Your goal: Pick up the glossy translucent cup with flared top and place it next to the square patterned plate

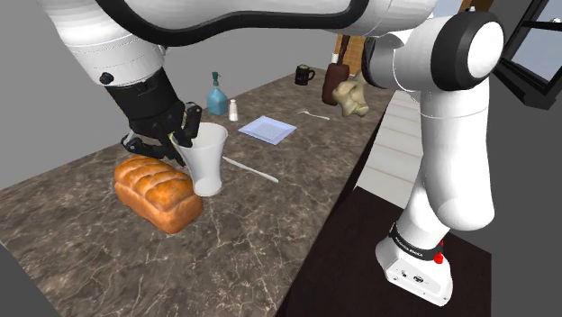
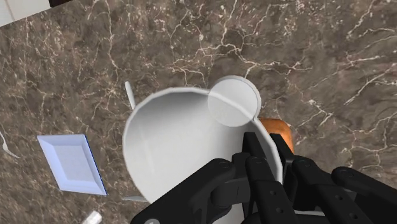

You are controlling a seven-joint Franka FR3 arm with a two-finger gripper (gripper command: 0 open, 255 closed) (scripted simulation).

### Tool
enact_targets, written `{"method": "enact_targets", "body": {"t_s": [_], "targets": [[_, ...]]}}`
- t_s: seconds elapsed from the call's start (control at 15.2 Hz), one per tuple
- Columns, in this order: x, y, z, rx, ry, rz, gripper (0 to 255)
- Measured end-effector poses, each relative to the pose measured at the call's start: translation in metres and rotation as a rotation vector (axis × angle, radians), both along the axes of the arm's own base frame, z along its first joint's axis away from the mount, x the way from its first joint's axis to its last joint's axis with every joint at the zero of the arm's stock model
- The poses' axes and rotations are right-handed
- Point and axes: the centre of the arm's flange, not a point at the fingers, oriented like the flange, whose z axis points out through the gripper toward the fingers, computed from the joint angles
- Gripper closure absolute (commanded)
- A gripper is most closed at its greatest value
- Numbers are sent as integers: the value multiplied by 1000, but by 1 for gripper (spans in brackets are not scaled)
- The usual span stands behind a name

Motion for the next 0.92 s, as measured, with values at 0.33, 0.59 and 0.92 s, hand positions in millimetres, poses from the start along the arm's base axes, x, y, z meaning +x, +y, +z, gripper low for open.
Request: {"method": "enact_targets", "body": {"t_s": [0.33,0.59,0.92], "targets": [[12,-52,7,0,0,0,255],[24,-103,3,-1,0,-1,255],[35,-165,4,-1,0,-2,255]]}}
